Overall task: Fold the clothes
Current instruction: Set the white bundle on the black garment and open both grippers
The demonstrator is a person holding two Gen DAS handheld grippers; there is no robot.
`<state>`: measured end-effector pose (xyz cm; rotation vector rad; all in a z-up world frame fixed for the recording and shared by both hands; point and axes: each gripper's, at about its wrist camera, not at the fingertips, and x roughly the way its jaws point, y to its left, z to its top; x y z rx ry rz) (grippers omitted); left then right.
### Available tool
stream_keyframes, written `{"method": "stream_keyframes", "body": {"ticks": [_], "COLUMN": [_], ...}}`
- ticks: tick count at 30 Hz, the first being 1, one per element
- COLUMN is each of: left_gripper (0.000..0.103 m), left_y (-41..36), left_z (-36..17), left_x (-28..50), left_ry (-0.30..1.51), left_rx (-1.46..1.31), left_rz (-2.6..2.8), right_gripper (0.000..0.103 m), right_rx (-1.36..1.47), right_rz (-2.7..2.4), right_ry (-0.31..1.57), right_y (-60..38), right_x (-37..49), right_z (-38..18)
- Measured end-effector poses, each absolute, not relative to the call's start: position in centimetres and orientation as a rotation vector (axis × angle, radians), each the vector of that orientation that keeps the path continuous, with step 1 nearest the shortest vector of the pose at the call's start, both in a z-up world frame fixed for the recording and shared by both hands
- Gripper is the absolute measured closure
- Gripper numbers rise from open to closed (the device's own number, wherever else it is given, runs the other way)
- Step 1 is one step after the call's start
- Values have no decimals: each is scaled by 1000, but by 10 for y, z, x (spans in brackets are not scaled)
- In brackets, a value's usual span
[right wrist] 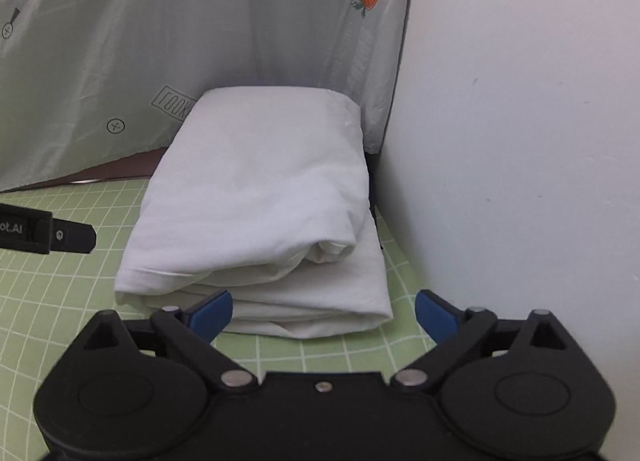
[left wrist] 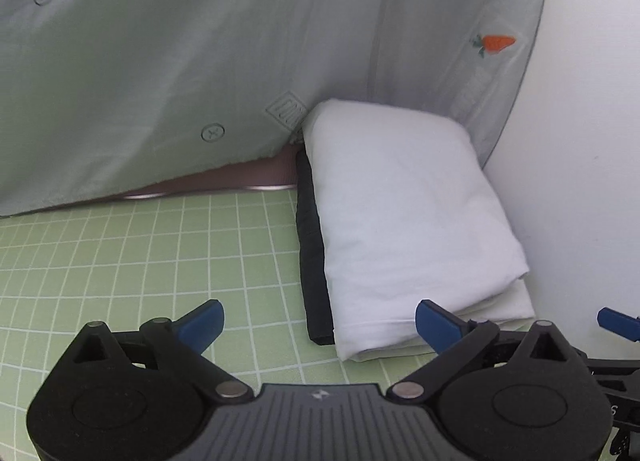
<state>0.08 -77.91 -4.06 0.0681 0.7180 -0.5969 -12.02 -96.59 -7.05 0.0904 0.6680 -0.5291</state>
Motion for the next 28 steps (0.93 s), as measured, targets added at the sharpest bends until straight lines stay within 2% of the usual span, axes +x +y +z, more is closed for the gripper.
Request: {"method": "stream_keyframes", "body": {"ticks": [6,18,28], "left_gripper": [0,0,0], "left_y": [-732,-684,-666], "left_z": [-10,-16,-12], "left_x": [-56,-156,-180], "left_ry": [625,632,602], "left_rx": [35,135,153], "left_rz": [-595,-682,-685], "right_gripper": [0,0,0], "right_rx": [149,205,218], "right_rz": [-556,-625,-623], "right_ry": [639,629,607], "right_y": [-923,-844,-826], "right_x": [-180,-281,-303], "right_z": [-49,-35,-30]}}
